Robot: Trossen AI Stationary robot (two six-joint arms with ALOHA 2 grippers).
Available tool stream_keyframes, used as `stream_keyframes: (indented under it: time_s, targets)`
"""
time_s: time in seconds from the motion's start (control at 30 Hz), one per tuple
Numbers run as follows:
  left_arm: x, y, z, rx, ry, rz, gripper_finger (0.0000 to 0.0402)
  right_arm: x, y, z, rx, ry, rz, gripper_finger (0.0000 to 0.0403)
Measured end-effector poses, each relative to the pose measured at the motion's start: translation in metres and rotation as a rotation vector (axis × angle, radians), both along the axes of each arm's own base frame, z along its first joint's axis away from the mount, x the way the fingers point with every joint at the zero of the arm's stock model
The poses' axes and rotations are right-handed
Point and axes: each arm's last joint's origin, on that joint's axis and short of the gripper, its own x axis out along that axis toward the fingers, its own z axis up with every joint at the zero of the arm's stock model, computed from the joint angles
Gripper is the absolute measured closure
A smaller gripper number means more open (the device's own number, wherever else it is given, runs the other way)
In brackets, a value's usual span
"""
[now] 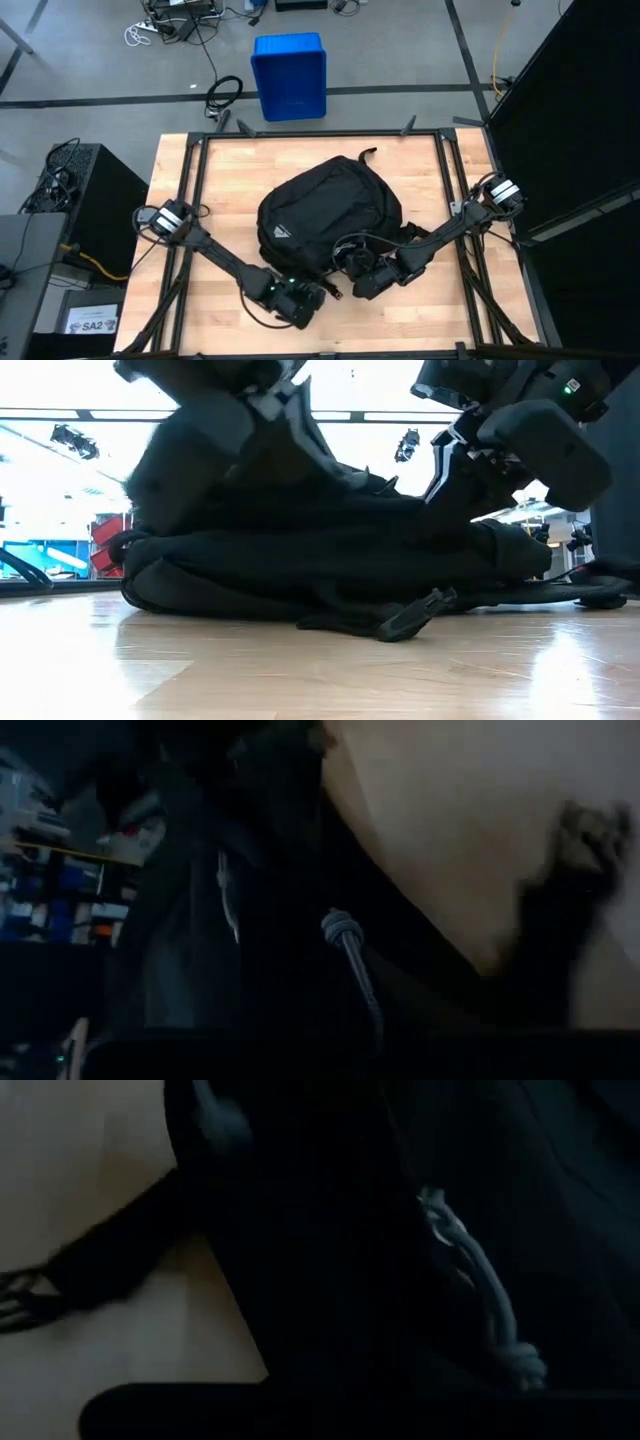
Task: Unpack backpack
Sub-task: Close the backpack
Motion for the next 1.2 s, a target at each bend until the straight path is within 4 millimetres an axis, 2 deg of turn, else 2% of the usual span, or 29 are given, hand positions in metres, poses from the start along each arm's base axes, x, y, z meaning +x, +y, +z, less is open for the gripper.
stream_keyframes:
  time_s: [0.33,0.67,0.73,0.8,0.97,1.2]
  targets:
    - [-0.036,-0.014,-0.007,0.016,0.062,0.085,0.0401,-0.017,-0.008,-0.008,-0.009,0.110,-0.134,0.0403]
    - [-0.092,-0.011,0.011,0.015,0.092,0.266,0.0401,-0.037,-0.021,-0.012,-0.064,0.181,-0.343,0.0403]
    - [-0.098,-0.012,0.013,0.007,0.072,0.292,0.0402,-0.038,-0.023,-0.011,-0.071,0.161,-0.385,0.0403]
    - [-0.098,-0.014,0.013,-0.017,0.057,0.287,0.0402,-0.038,-0.023,-0.011,-0.081,0.153,-0.388,0.0403]
    - [-0.087,-0.022,0.012,-0.091,0.087,0.207,0.0401,-0.036,-0.014,-0.006,-0.060,0.147,-0.260,0.0402]
    - [-0.066,-0.020,0.014,-0.118,0.068,0.143,0.0401,-0.046,0.011,0.036,0.027,0.050,-0.149,0.0399]
